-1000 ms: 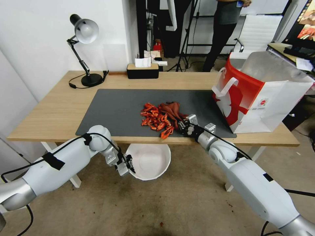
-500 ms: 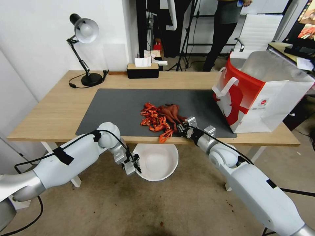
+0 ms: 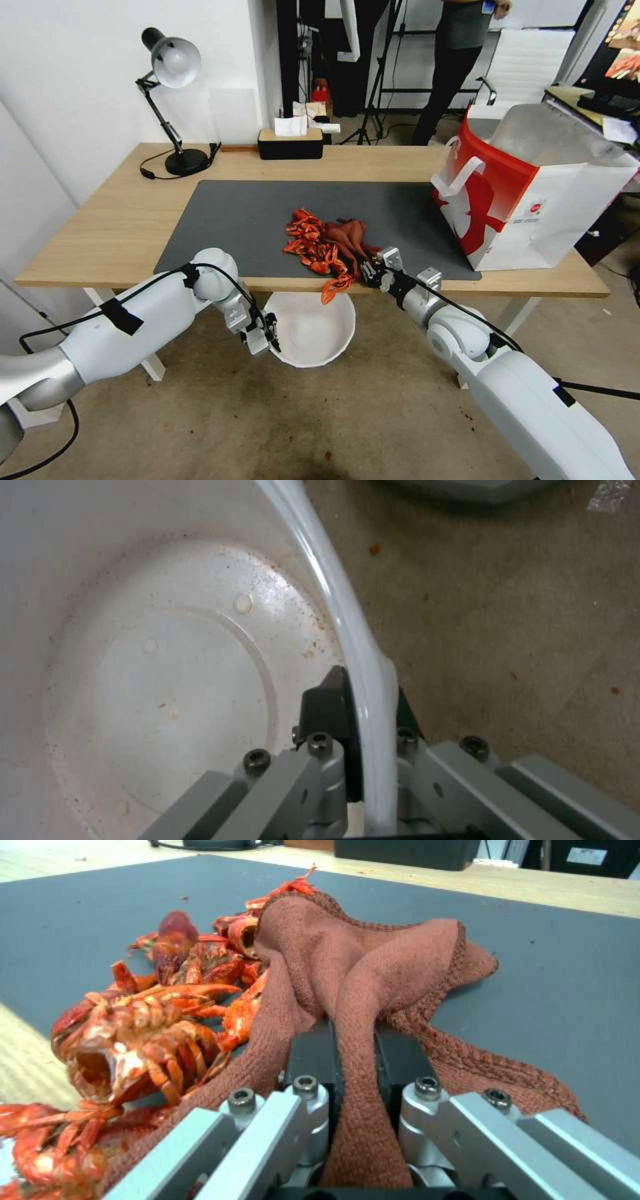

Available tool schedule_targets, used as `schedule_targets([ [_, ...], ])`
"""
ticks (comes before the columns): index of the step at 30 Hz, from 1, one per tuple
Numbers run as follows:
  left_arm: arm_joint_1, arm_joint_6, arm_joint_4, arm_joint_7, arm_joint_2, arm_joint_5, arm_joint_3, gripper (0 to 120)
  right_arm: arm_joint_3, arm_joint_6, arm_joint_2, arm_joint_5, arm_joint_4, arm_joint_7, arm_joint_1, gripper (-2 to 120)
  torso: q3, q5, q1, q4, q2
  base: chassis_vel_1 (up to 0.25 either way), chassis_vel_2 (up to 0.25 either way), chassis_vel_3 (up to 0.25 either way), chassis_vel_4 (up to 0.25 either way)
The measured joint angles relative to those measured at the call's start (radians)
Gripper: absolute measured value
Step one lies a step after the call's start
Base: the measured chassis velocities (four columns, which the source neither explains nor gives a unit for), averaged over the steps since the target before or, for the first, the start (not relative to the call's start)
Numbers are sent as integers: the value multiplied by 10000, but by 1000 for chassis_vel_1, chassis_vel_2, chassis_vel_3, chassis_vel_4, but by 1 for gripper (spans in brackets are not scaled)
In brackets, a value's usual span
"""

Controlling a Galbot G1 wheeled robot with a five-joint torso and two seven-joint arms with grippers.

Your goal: Sweep shrimp from table into container with towel, then put container into takeout bag.

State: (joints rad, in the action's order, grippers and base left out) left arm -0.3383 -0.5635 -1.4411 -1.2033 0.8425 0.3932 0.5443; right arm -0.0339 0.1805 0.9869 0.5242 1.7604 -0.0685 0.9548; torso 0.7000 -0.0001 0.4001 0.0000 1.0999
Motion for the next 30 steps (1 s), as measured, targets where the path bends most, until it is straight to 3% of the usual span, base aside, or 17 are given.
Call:
schedule_targets([
  [30, 38, 0, 41, -22, -91, -76, -87, 0, 50, 58, 593, -667, 1012, 253, 1287, 7, -1, 2, -1, -1, 2, 0, 0, 0, 0],
])
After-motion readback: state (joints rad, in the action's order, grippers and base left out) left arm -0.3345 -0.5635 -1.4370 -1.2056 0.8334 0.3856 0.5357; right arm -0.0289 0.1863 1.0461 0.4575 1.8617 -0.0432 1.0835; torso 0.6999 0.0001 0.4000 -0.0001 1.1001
